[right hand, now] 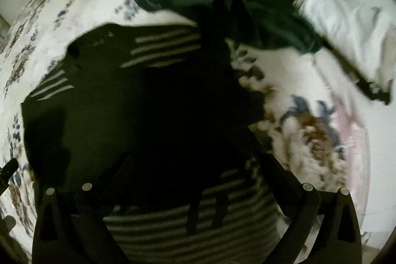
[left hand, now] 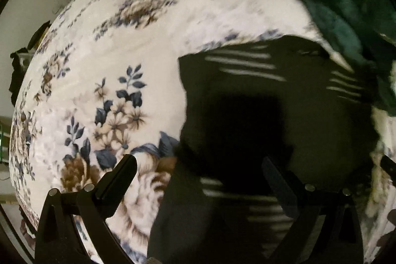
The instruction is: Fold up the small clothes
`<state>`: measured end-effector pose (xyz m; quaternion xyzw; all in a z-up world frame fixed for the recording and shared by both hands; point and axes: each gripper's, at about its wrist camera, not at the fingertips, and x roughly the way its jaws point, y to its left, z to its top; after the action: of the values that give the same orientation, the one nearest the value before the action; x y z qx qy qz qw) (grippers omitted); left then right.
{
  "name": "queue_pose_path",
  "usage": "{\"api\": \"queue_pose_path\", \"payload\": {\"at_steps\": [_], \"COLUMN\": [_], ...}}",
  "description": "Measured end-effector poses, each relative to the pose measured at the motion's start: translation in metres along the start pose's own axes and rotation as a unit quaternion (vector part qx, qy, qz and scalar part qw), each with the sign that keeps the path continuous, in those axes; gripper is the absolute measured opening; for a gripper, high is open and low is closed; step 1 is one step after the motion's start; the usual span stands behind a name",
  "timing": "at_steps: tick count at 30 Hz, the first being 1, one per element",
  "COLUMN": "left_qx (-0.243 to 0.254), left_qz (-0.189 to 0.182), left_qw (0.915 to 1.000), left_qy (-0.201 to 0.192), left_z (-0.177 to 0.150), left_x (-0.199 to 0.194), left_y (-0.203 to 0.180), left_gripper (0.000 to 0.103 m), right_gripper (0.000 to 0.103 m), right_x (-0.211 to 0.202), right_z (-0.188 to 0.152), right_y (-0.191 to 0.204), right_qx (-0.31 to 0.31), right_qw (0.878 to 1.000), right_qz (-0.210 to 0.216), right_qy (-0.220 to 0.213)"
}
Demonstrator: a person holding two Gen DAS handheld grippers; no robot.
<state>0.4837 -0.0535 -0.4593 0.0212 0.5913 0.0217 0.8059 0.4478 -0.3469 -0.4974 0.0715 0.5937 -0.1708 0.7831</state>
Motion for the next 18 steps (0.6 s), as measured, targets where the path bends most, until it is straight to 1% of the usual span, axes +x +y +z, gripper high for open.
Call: {"api": "queue_pose_path", "payload": {"at_steps": [4, 6, 9, 11, 14, 17, 18], "left_qx": [0.008, 0.015, 0.025, 0.024, 0.014, 0.003, -0.001], "left_qz": [-0.025, -0.035, -0.039, -0.034, -0.027, -0.007, 0.006], "left_qw": [0.9996, 0.9993, 0.9988, 0.9989, 0.9991, 0.9992, 0.999], "left_qy": [-0.004, -0.006, -0.017, -0.023, -0.029, -0.039, -0.043], "left_z": [-0.012, -0.02, -0.032, -0.04, -0.048, -0.056, -0.059], "left_x": [-0.047, -0.071, -0.107, -0.128, -0.152, -0.175, -0.181], "left_y": [-0.008, -0.014, -0.023, -0.028, -0.036, -0.051, -0.058], "left_gripper": [0.103, 0.103, 0.103, 0.103, 0.103, 0.103, 0.103], "right_gripper": [0.103, 0.103, 0.103, 0.103, 0.103, 0.103, 0.103], "right_x": [-0.072, -0.103, -0.14, -0.16, -0.183, -0.196, -0.197], "right_z": [-0.012, -0.02, -0.028, -0.033, -0.036, -0.035, -0.032], "right_y": [-0.005, -0.008, -0.015, -0.021, -0.033, -0.053, -0.064], "right_qx": [-0.002, 0.001, -0.002, -0.002, -0.012, -0.021, -0.021], "right_qw": [0.999, 0.999, 0.999, 0.998, 0.998, 0.996, 0.994], "right_qz": [-0.016, -0.012, -0.007, 0.001, 0.025, 0.067, 0.087], "right_qy": [-0.033, -0.042, -0.051, -0.055, -0.06, -0.059, -0.056]}}
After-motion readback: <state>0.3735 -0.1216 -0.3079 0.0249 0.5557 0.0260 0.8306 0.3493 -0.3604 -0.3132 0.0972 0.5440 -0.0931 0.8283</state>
